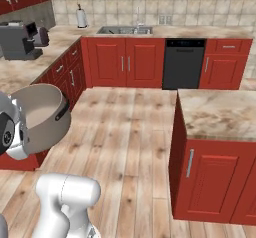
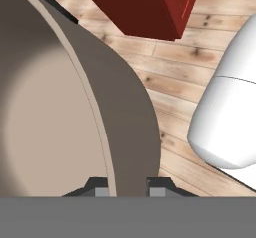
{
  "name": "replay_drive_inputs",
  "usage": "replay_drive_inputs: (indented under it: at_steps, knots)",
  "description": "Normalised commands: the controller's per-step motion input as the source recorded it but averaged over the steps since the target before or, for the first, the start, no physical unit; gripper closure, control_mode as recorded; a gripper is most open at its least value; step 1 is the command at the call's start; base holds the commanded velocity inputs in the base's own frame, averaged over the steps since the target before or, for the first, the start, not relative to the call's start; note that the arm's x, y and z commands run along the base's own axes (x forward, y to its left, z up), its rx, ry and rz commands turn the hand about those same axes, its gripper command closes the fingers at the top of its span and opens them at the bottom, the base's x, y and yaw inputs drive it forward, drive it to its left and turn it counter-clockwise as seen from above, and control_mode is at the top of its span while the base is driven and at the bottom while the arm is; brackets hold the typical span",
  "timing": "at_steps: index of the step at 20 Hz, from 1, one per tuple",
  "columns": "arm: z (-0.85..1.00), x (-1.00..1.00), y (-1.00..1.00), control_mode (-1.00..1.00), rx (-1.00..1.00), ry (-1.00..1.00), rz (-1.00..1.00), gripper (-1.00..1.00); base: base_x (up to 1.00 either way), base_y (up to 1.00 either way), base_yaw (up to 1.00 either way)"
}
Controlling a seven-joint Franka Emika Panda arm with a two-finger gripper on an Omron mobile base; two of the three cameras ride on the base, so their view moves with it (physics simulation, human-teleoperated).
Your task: Move the pot and pan from the stove into the sink.
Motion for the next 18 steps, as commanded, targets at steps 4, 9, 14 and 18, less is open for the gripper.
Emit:
replay_drive_inputs:
  at_steps: [4, 9, 14, 18]
  knots:
    - [0.0, 0.0, 0.0, 1.0, 0.0, 0.0, 0.0, 1.0, -0.03, 0.27, 0.0]
    - [0.0, 0.0, 0.0, 1.0, 0.0, 0.0, 0.0, 1.0, 0.08, 0.0, 0.0]
    - [0.0, 0.0, 0.0, 1.0, 0.0, 0.0, 0.0, 1.0, 0.45, 0.07, 0.0]
    - [0.0, 0.0, 0.0, 1.0, 0.0, 0.0, 0.0, 1.0, 0.6, 0.18, -0.02]
